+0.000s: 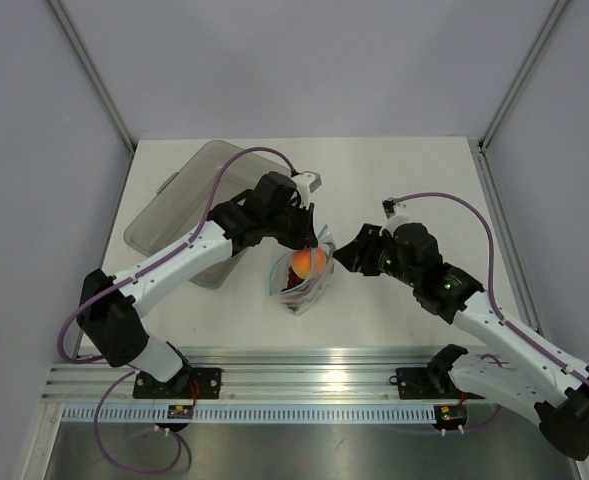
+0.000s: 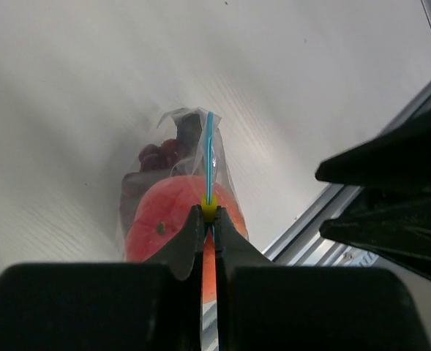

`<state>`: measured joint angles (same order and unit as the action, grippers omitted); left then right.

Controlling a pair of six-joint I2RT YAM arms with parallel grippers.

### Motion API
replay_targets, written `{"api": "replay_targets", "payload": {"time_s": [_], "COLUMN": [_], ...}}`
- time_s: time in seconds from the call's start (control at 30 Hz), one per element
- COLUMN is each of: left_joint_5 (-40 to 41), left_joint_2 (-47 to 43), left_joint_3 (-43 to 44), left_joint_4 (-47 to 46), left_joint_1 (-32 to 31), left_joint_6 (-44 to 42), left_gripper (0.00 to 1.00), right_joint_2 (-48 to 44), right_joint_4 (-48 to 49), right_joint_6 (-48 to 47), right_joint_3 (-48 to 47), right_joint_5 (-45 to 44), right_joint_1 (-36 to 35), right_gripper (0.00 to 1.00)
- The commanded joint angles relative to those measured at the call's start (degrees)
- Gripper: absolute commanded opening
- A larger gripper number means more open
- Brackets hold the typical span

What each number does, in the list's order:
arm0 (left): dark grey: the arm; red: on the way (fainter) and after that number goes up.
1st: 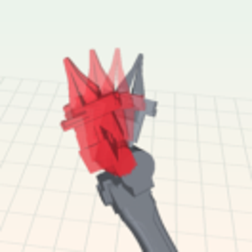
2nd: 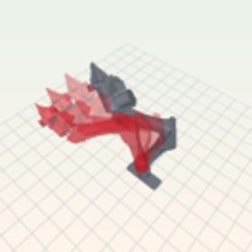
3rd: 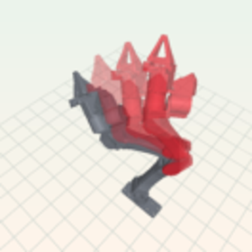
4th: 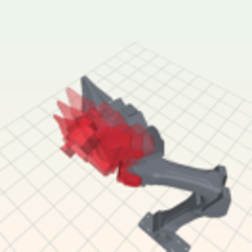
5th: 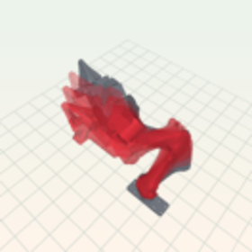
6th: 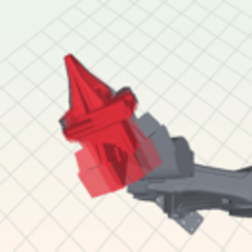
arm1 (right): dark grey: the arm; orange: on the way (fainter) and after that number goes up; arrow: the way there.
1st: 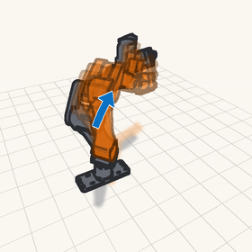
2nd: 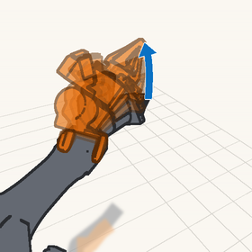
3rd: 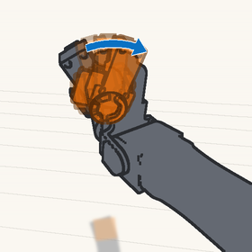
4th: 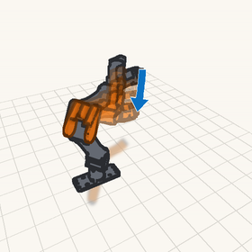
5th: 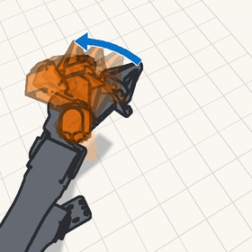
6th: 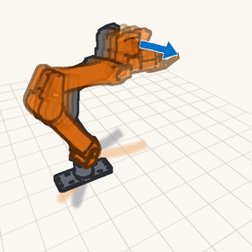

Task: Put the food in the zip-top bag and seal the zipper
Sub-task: Zip the zipper food storage bag at the center of the board.

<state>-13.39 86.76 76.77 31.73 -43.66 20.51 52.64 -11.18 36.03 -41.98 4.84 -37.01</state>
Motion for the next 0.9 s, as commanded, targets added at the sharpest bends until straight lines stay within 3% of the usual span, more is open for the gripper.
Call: {"api": "replay_targets", "payload": {"time_s": [0.0, 0.3, 0.7, 0.73, 0.87], "left_joint_5": [6.69, 6.89, 6.54, 6.44, 5.65], "left_joint_2": [0.33, 1.57, -0.10, -0.19, -0.54], "left_joint_3": [1.36, 2.07, 1.19, 0.75, 0.66], "left_joint_4": [-5.09, -6.76, -6.85, -7.11, -7.20], "left_joint_1": [-0.02, -0.02, -0.02, -0.02, -0.02], "left_joint_6": [4.88, 7.96, 7.44, 7.35, 7.00], "left_gripper": [0.00, 0.00, 0.00, 0.00, 0.00], "right_joint_2": [-0.61, 8.08, 16.52, 16.79, 17.93], "right_joint_4": [-5.51, -8.85, -11.23, -11.49, -12.73], "right_joint_6": [5.18, 7.04, 8.09, 8.09, 8.00], "right_joint_3": [-4.25, -10.65, -15.85, -16.12, -17.00], "right_joint_5": [-7.21, -16.17, -24.34, -24.79, -26.37], "right_joint_1": [-3.06, -14.39, -17.21, -17.21, -17.30], "right_gripper": [0.50, 0.48, 0.49, 0.47, 0.12]}}
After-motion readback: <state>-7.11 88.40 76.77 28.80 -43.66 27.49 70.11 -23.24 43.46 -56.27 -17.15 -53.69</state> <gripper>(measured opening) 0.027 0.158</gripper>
